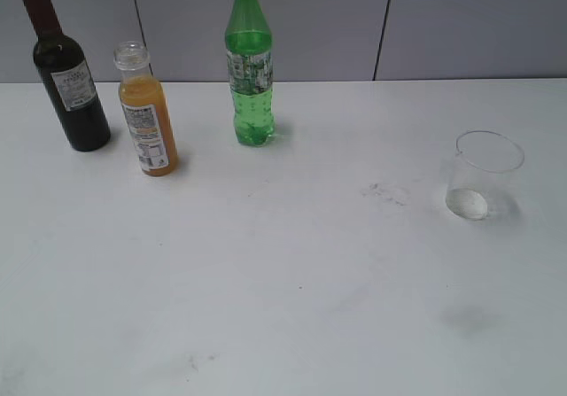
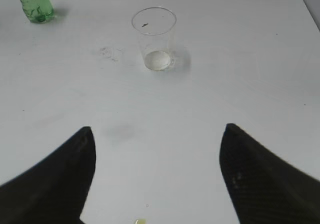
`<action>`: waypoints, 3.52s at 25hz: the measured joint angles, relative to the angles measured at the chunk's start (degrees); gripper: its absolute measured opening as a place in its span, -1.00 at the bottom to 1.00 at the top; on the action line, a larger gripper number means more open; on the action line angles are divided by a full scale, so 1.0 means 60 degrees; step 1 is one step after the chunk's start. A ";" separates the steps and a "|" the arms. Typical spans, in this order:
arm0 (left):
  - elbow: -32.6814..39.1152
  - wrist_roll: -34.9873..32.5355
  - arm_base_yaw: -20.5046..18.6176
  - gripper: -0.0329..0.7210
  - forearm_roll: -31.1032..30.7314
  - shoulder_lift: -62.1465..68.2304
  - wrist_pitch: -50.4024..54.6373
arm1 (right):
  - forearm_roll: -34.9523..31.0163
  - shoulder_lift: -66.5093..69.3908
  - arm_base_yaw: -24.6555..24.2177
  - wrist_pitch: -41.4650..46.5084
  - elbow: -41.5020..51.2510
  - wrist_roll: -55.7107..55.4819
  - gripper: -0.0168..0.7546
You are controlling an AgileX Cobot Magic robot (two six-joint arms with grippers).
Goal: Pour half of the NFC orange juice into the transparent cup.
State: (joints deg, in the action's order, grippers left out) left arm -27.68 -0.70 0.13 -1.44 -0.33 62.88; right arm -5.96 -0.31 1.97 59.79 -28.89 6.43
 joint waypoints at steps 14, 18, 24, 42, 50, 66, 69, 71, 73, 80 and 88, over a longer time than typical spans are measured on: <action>0.0000 0.0000 0.0000 -0.28 0.0000 0.0000 0.0000 | -0.0033 0.1416 0.0000 -0.1466 -0.0195 0.0000 0.58; 0.0000 0.0000 0.0000 -0.28 0.0000 0.0000 0.0000 | -0.0100 0.2279 0.0000 -0.2600 -0.0195 0.0057 0.58; 0.0000 0.0000 0.0000 -0.28 0.0000 0.0000 0.0000 | -0.0160 0.3668 0.0000 -0.4392 -0.0195 0.0358 0.58; 0.0000 0.0000 0.0000 -0.28 0.0000 0.0000 0.0000 | -0.0079 0.7050 0.0011 -1.1859 0.0942 0.0373 0.58; 0.0000 0.0000 0.0000 -0.28 0.0000 0.0000 0.0000 | 0.2550 0.8951 0.0633 -1.5076 0.2532 -0.1828 0.58; 0.0000 0.0000 0.0000 -0.28 0.0000 0.0000 0.0000 | 0.2582 1.3581 0.0669 -1.6979 0.2581 -0.1986 0.64; 0.0000 0.0000 0.0000 -0.28 0.0000 0.0000 0.0000 | 0.2073 1.4339 0.0673 -1.7341 0.2590 -0.2026 0.75; 0.0000 0.0000 0.0000 -0.28 0.0000 0.0000 0.0000 | 0.2082 1.4832 0.0673 -1.7883 0.2618 -0.2036 0.78; 0.0000 0.0000 0.0000 -0.28 0.0000 0.0000 0.0000 | 0.2239 1.5378 0.0673 -1.8614 0.2618 -0.2045 0.79; 0.0000 0.0000 0.0000 -0.28 0.0000 0.0000 0.0000 | 0.2113 1.7312 0.0680 -2.0951 0.2618 -0.1903 0.80; 0.0000 0.0000 0.0000 -0.28 0.0000 0.0000 0.0000 | 0.1608 1.8791 0.0680 -2.1439 0.2589 -0.1421 0.79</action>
State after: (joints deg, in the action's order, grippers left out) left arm -27.68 -0.70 0.13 -1.44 -0.33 62.88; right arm 3.69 112.43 6.05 -68.84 -13.36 -2.09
